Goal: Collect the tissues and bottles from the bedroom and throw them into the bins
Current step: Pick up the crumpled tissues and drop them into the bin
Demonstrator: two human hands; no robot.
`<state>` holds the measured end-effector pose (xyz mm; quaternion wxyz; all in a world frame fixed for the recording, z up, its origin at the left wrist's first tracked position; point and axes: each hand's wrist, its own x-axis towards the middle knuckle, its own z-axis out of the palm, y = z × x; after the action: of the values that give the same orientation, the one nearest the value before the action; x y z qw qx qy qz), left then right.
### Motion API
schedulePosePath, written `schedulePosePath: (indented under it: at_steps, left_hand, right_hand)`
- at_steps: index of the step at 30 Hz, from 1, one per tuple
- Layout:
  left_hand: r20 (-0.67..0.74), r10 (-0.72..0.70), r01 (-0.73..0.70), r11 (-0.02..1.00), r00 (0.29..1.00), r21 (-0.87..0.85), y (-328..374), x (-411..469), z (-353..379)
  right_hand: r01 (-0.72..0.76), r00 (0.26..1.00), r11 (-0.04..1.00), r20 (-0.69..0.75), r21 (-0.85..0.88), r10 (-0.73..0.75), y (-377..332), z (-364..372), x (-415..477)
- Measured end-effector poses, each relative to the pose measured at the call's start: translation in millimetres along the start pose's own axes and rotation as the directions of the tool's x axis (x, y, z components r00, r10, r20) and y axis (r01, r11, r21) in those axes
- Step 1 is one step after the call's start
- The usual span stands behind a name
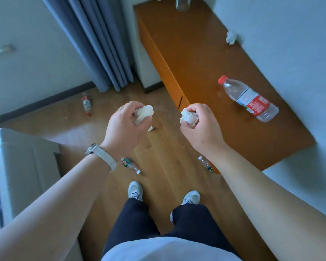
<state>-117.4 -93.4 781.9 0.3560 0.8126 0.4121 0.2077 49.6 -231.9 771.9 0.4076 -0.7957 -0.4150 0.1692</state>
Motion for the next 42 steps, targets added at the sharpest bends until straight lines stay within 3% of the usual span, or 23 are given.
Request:
schedulePosePath:
  at_steps: [7, 13, 17, 23, 28, 37, 42]
  left_hand:
    - [-0.059, 0.039, -0.045, 0.992, 0.997, -0.114, 81, -14, 8]
    - [0.026, 0.141, -0.135, 0.978, 0.990, -0.160, 119, 1, 10]
    - [0.120, 0.284, -0.257, 0.946, 0.951, -0.199, 129, 16, 6]
    - [0.257, 0.465, -0.387, 0.872, 0.847, -0.301, 134, 31, -15]
    - [0.353, 0.611, -0.474, 0.783, 0.709, -0.404, 144, 35, -24]
    - [0.488, 0.734, -0.458, 0.678, 0.472, -0.576, 179, -21, -6]
    - [0.457, 0.811, -0.494, 0.585, 0.366, -0.643, 215, -59, 2]
  right_hand:
    - [0.035, 0.998, 0.996, -0.043, -0.076, -0.039, -17, -85, -17]
    - [-0.053, 0.989, 0.994, -0.145, -0.097, 0.038, -38, -117, -31]
    - [-0.171, 0.951, 0.975, -0.283, -0.143, 0.126, -56, -124, -48]
    - [-0.322, 0.824, 0.940, -0.521, -0.109, 0.222, -94, -110, -74]
    - [-0.430, 0.675, 0.902, -0.678, -0.039, 0.292, -125, -104, -104]
    - [-0.578, 0.396, 0.812, -0.842, 0.082, 0.367, -150, -117, -204]
    - [-0.587, 0.328, 0.803, -0.878, 0.100, 0.349, -159, -133, -244]
